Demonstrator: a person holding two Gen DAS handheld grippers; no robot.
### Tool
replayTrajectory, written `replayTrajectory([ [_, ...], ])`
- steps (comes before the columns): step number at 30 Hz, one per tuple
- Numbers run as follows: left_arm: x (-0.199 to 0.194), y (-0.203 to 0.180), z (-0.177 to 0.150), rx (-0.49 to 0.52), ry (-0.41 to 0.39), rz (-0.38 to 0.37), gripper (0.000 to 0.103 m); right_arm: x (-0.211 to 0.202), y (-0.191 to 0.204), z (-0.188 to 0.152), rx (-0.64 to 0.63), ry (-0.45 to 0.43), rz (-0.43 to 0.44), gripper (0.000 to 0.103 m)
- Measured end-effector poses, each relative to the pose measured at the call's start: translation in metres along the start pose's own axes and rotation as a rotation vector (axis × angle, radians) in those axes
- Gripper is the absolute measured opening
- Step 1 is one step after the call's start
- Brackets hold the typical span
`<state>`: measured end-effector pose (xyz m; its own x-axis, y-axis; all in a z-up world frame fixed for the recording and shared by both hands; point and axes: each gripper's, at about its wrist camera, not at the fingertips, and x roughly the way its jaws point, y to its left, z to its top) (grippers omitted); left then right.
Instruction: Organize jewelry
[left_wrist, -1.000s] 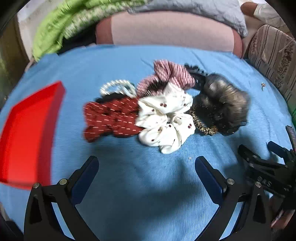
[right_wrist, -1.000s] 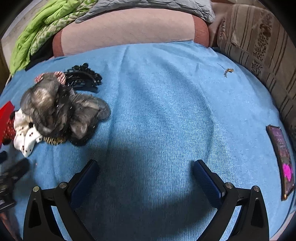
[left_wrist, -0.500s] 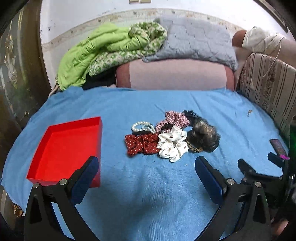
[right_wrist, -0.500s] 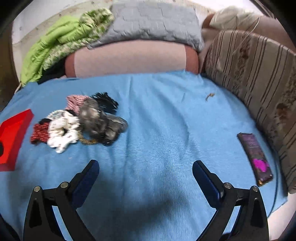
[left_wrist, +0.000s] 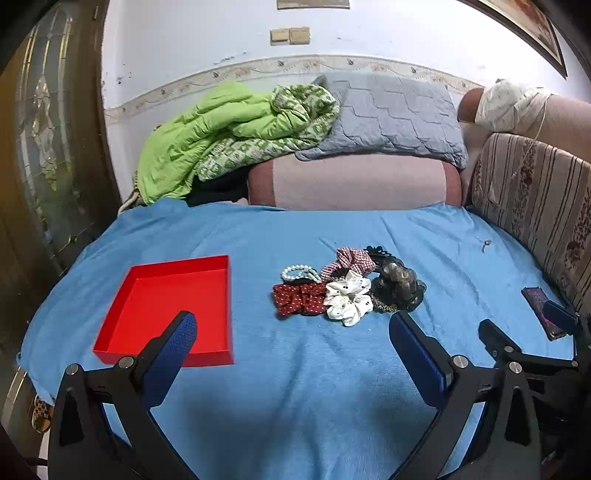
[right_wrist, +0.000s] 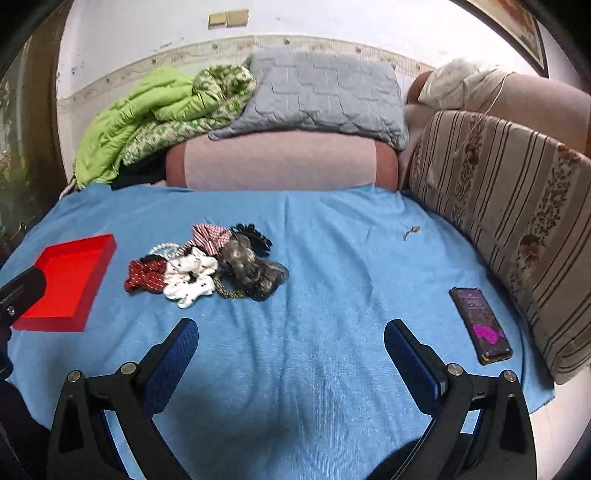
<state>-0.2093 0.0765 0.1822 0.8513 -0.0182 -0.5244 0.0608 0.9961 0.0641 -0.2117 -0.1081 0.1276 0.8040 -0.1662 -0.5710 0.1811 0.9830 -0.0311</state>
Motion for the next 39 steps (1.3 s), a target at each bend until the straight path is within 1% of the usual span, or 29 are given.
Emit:
replayTrajectory([
  [9, -0.041, 0.015, 0.002, -0.024, -0.046, -0.016, 0.103, -0.043, -0.001, -0.001, 0.028, -0.068, -0.011, 0.102],
  [15, -0.063, 0.023, 0.0, -0.043, -0.071, -0.026, 0.103, -0.07, 0.001, 0.0, 0.017, -0.119, -0.019, 0.102],
  [20, -0.078, 0.029, 0.001, -0.053, -0.104, -0.009, 0.103, -0.084, 0.005, 0.002, 0.016, -0.156, -0.022, 0.102],
  [24, -0.083, 0.032, 0.001, -0.064, -0.121, 0.017, 0.103, -0.09, 0.006, 0.003, 0.016, -0.178, -0.019, 0.102],
  [32, -0.076, 0.03, 0.004, -0.054, -0.105, 0.026, 0.103, -0.09, 0.008, 0.003, 0.012, -0.215, -0.018, 0.102],
  [36, -0.063, 0.029, 0.008, -0.052, -0.091, 0.004, 0.103, -0.081, 0.009, 0.006, -0.003, -0.214, -0.022, 0.102],
  [39, -0.051, 0.027, 0.005, -0.048, -0.065, -0.008, 0.103, -0.074, 0.008, 0.003, -0.003, -0.219, -0.038, 0.102],
])
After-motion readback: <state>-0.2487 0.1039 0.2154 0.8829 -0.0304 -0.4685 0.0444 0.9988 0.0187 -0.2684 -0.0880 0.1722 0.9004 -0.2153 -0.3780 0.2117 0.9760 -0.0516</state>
